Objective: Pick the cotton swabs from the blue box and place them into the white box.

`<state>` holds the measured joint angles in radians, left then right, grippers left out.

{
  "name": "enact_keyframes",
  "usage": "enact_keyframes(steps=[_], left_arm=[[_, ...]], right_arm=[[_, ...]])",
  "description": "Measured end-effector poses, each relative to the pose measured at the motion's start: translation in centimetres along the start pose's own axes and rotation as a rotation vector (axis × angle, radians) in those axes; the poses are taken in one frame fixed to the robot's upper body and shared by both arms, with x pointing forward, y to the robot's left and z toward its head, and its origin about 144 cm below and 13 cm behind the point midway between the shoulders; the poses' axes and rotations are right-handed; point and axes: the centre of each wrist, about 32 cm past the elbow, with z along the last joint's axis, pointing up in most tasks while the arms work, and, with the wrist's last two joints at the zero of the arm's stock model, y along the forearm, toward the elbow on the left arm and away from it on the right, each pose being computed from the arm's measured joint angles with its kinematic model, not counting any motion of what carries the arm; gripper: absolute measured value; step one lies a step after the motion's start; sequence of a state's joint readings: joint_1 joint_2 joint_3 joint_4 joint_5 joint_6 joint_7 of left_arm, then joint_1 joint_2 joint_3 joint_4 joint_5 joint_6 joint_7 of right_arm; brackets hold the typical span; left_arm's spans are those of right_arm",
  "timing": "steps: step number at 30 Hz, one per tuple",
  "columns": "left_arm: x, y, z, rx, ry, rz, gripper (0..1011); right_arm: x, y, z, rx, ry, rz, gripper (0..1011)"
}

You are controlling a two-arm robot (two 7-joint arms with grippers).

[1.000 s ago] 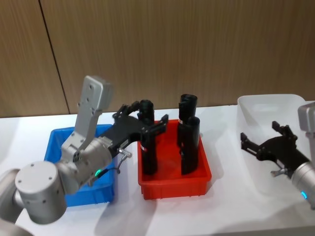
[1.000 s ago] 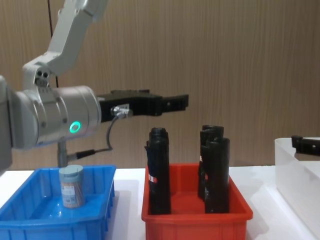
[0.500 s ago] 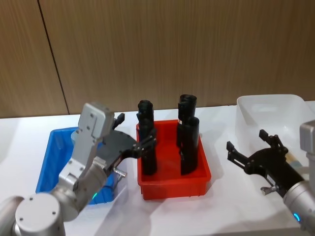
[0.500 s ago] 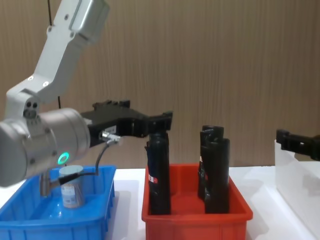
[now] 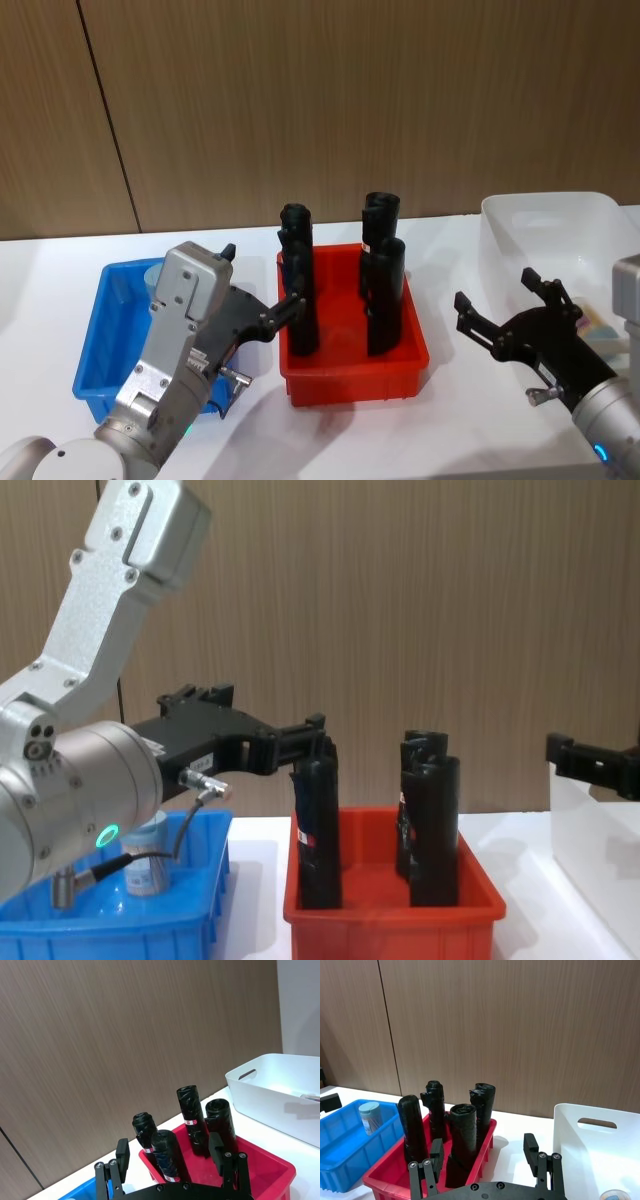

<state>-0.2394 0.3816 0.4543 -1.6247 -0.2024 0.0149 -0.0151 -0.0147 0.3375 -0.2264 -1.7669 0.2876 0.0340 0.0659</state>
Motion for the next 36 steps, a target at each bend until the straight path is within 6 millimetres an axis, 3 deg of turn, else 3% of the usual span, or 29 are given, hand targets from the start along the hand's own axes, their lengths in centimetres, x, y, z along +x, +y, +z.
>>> enact_keyframes(steps=[19, 36], left_arm=[[0.0, 0.1, 0.0, -0.001, -0.002, 0.004, 1000], [0.0, 0.1, 0.0, 0.0, -0.002, 0.004, 1000]], right_arm=[[0.7, 1.1, -0.5, -0.02, -0.003, 0.032, 1001], [3.1, 5.7, -1.7, -0.072, 0.016, 0.122, 1001]])
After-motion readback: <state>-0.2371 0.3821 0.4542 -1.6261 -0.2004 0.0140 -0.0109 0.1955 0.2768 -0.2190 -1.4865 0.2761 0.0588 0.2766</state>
